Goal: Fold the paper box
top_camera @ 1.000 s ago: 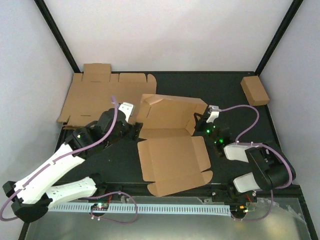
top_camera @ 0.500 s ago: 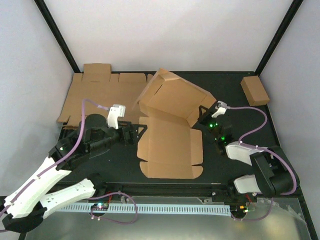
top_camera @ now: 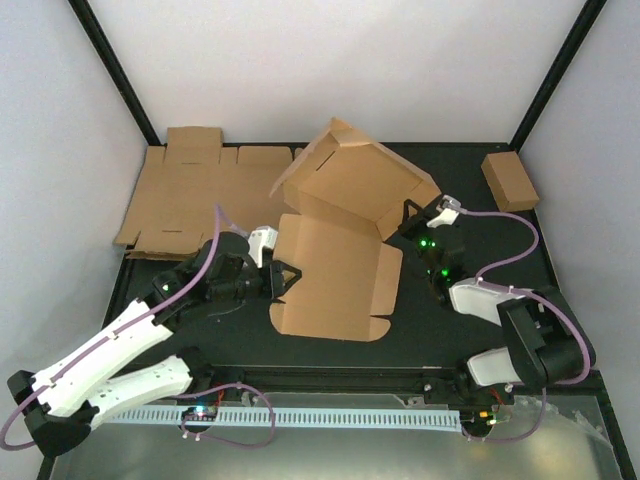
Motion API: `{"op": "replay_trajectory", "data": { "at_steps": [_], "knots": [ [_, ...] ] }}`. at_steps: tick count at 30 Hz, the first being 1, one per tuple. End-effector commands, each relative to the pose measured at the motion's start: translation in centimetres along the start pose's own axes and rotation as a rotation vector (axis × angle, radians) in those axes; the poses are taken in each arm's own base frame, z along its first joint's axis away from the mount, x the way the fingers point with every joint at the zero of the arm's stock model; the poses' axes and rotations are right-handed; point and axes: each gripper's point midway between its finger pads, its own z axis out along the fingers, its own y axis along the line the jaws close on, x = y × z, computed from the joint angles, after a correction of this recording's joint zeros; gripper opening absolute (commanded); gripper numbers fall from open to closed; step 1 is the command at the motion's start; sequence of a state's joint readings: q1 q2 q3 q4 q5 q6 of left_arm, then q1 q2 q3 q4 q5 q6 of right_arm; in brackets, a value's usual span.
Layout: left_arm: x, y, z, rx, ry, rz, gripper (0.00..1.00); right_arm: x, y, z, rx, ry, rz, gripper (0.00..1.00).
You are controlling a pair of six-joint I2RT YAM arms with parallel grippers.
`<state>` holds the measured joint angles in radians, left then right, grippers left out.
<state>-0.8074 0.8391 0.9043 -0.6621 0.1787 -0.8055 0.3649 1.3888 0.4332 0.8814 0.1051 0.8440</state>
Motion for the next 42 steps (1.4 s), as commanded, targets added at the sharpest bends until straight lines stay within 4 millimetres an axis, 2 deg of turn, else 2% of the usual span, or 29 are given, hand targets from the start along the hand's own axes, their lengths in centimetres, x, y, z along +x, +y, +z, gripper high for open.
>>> {"op": "replay_trajectory", "data": {
  "at_steps": [1, 3, 6, 9, 12, 17, 20, 24, 31, 36, 38, 42],
  "knots": [
    [-1.3, -0.4, -0.7, 0.003, -0.068, 0.05, 0.12, -1.8, 1.1, -0.2, -0.045, -0.079, 0.05, 0.05],
    [-2.1, -0.6, -1.2, -0.02, -0.092, 0.094, 0.02, -1.6, 1.2, -0.3, -0.054, -0.07, 0.029, 0.21],
    [-4.2, -1.1, -3.1, -0.1, -0.128, 0.187, 0.02, -1.2, 0.6, -1.0, -0.028, -0.05, -0.008, 0.58],
    [-5.9, -0.8, -4.5, -0.239, -0.103, 0.285, 0.02, -0.2, 0.0, -2.1, -0.008, 0.006, -0.073, 0.74],
    [-6.9, -0.8, -5.2, -0.328, -0.053, 0.373, 0.02, 1.7, 0.9, -3.9, -0.088, 0.098, -0.139, 0.86],
    [-6.8, -0.3, -4.5, -0.409, 0.084, 0.42, 0.02, 4.3, 0.9, -7.1, -0.12, 0.26, -0.225, 0.87],
    [-6.7, -0.3, -4.2, -0.438, 0.155, 0.441, 0.02, 4.2, 1.6, -9.0, -0.142, 0.295, -0.291, 0.86],
    [-6.8, 0.8, -3.8, -0.523, 0.241, 0.466, 0.02, 3.6, 3.2, -11.1, -0.187, 0.342, -0.39, 0.86],
    [-5.9, 1.5, -2.9, -0.566, 0.388, 0.477, 0.01, 2.7, 6.3, -13.0, -0.277, 0.398, -0.449, 0.85],
    [-5.8, 1.8, -2.4, -0.573, 0.402, 0.483, 0.03, 1.7, 8.5, -13.0, -0.293, 0.472, -0.496, 0.82],
    [-5.8, 2.2, -2.1, -0.581, 0.404, 0.485, 0.04, 1.0, 9.9, -13.3, -0.331, 0.477, -0.498, 0.82],
    [-5.4, 2.6, -1.2, -0.571, 0.413, 0.48, 0.05, 0.0, 11.4, -14.0, -0.362, 0.467, -0.487, 0.83]
  ]
}}
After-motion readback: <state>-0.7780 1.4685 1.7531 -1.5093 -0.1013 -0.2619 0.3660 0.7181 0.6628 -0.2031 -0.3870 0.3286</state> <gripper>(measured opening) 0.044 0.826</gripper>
